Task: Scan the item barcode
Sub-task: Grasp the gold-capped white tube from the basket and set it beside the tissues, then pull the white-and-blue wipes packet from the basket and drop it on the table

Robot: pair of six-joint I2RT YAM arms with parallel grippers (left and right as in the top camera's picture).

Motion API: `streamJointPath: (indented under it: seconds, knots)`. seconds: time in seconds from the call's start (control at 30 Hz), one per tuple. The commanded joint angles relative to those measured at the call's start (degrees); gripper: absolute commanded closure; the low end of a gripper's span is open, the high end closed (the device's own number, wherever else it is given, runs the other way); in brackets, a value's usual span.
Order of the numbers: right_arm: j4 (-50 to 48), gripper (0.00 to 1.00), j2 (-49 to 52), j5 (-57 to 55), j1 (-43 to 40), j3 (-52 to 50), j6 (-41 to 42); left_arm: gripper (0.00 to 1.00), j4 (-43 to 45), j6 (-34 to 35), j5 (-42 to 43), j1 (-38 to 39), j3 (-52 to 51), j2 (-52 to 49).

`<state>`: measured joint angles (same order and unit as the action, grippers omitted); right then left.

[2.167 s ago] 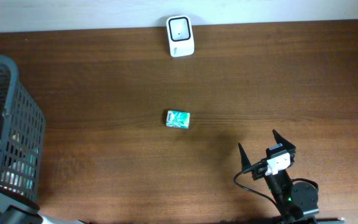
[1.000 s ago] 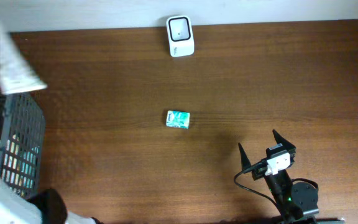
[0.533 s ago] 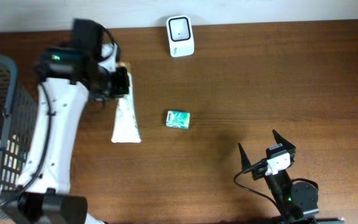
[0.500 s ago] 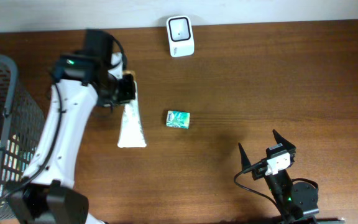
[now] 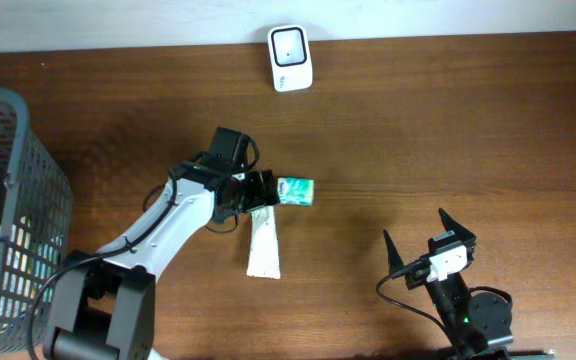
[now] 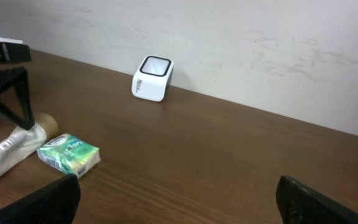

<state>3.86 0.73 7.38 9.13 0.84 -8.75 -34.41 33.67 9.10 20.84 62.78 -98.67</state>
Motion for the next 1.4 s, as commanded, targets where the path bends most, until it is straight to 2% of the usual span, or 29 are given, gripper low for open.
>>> streamJointPath:
  seconds: [0.0, 0.07, 0.1, 0.17, 0.2, 0.33, 0.4, 0.43, 0.53, 0.67, 0.87, 0.97, 1.03, 1.1, 1.2, 1.27, 1.33, 1.37]
  knots:
    - [0.02, 0.01, -0.37, -0.33, -0.15, -0.52, 0.85, 0.01, -6.32, -4.28, -6.12, -2.21, 8.22, 3.72]
    - [0.02, 0.01, -0.37, -0.33, -0.15, -0.52, 0.85, 0.01, -14.67, -7.61, -12.33, -3.69, 16.81, 6.05]
    - [0.02, 0.01, -0.37, -0.33, -0.15, -0.52, 0.85, 0.01, -17.90, -12.35, -13.44, -3.89, 21.75, 7.43]
    - [0.02, 0.01, -0.37, -0.33, -0.15, -0.52, 0.85, 0.01, -19.76, -23.34, -13.77, -3.98, 29.55, 10.21]
    - [0.02, 0.01, -0.37, -0.33, -0.15, -0.52, 0.85, 0.01, -20.65, -24.39, -15.85, -4.98, 33.05, 12.02]
    - [0.02, 0.01, -0.37, -0.33, -0.15, -0.52, 0.85, 0.01, -28.63, -20.44, -27.43, -15.39, 43.78, 18.40]
    - [0.02, 0.01, -0.37, -0.33, -0.15, -0.52, 0.85, 0.01, -32.24, -16.92, -35.93, -26.27, 44.35, 23.12]
    - [0.02, 0.01, -0.37, -0.33, -0.15, -0.52, 0.85, 0.01, -33.16, -16.33, -37.48, -30.47, 44.35, 24.06]
    - [0.02, 0.01, -0.37, -0.33, -0.13, -0.52, 0.85, 0.01, -34.23, -16.33, -37.03, -49.77, 41.77, 23.12]
    - [0.02, 0.01, -0.37, -0.33, -0.13, -0.52, 0.85, 0.01, -32.09, -17.14, -28.39, -61.31, 33.05, 15.91]
    - [0.02, 0.01, -0.37, -0.33, -0.15, -0.52, 0.85, 0.00, -30.77, -25.99, -24.28, -65.40, 28.63, 0.92]
    - [0.02, 0.01, -0.37, -0.33, -0.15, -0.52, 0.85, 0.01, -29.40, -30.03, -24.26, -65.72, 26.97, -1.55]
    - [0.02, 0.01, -0.37, -0.33, -0.15, -0.52, 0.85, 0.01, -25.99, -32.22, -24.00, -66.55, 22.53, -1.66]
    - [0.02, 0.01, -0.37, -0.33, -0.15, -0.52, 0.85, 0.01, -22.43, -36.09, -19.34, -67.65, 19.34, -1.66]
    - [0.02, 0.01, -0.37, -0.33, -0.15, -0.52, 0.85, 0.01, -17.70, -38.53, -19.30, -67.67, 16.50, -1.92]
    - [0.02, 0.01, -0.37, -0.33, -0.15, -0.52, 0.85, 0.01, -17.03, -39.21, -17.90, -67.67, 16.20, -2.84]
    - [0.02, 0.01, -0.37, -0.33, -0.15, -0.52, 0.85, 0.01, -17.09, -43.65, -12.83, -67.63, 16.20, -4.74]
    - [0.02, 0.01, -0.37, -0.33, -0.15, -0.52, 0.85, 0.01, -17.27, -43.63, -13.38, -67.63, 16.20, -5.77]
